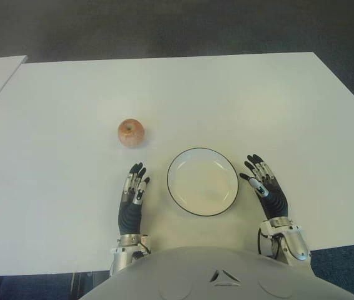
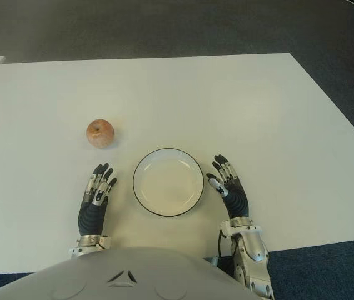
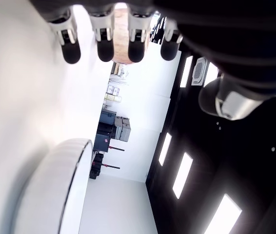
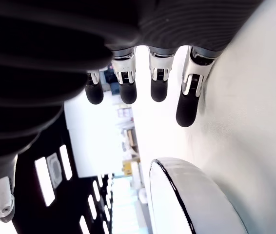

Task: Put the apples into the plate.

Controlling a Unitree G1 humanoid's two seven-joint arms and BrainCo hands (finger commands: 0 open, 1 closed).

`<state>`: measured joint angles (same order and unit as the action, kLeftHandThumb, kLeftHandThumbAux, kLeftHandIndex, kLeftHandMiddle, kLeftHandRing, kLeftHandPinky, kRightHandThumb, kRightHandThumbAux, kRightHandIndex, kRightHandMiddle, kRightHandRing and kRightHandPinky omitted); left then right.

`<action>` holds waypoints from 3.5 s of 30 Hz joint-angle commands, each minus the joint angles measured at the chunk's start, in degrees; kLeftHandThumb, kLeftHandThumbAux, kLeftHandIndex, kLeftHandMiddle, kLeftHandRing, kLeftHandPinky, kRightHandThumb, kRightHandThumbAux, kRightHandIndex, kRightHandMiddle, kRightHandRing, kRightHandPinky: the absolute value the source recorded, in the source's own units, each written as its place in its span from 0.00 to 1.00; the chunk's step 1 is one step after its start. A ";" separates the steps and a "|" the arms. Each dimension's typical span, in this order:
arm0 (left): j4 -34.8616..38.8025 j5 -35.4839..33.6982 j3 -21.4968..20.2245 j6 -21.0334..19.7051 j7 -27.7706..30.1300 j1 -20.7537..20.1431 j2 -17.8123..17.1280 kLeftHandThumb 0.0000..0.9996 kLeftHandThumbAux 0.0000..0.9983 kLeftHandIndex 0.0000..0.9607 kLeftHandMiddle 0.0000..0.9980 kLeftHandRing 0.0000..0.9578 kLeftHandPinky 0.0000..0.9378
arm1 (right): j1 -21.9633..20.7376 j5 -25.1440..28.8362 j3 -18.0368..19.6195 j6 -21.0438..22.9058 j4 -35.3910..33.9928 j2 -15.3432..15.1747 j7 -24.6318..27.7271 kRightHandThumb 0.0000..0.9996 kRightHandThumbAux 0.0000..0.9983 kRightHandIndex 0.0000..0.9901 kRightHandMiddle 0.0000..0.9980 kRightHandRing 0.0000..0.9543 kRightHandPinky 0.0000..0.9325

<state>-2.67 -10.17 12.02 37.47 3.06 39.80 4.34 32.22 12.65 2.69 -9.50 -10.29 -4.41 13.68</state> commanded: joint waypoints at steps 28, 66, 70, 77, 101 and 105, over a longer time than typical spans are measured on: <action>3.87 3.10 0.39 -2.34 -2.18 3.05 1.09 0.08 0.39 0.00 0.00 0.00 0.00 | 1.90 -0.69 -0.56 1.69 0.66 0.17 -0.48 0.13 0.56 0.05 0.05 0.02 0.03; 30.02 74.68 -23.17 -14.81 -9.05 -17.02 -22.00 0.01 0.23 0.00 0.00 0.00 0.00 | 2.26 -7.26 -3.43 -0.11 -0.26 -0.63 -2.03 0.13 0.50 0.00 0.00 0.00 0.00; 28.31 78.62 -21.20 -16.72 -8.08 -20.56 -24.63 0.02 0.20 0.00 0.00 0.00 0.00 | 2.23 -7.37 -3.42 -0.19 -0.13 -0.55 -1.95 0.14 0.50 0.00 0.00 0.00 0.00; 20.55 80.94 -16.80 -18.91 -5.51 -29.05 -31.91 0.06 0.17 0.00 0.00 0.00 0.00 | 2.37 -6.99 -3.40 0.12 -0.21 -0.60 -1.68 0.14 0.49 0.00 0.00 0.00 0.00; -4.73 77.93 1.98 -19.36 -4.68 -46.12 -42.81 0.15 0.16 0.00 0.00 0.00 0.00 | 6.19 -4.25 -2.93 0.34 -3.37 -1.46 -0.25 0.13 0.49 0.00 0.00 0.00 0.00; -6.70 78.20 3.70 -19.66 -6.39 -46.39 -43.05 0.16 0.15 0.00 0.00 0.00 0.00 | 6.79 -3.76 -2.71 1.17 -4.22 -1.72 -0.05 0.13 0.49 0.00 0.00 0.00 0.00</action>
<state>-7.35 68.32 14.12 18.25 -2.27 -6.26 -38.04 36.58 8.40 -0.37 -10.43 -14.41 -5.32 13.36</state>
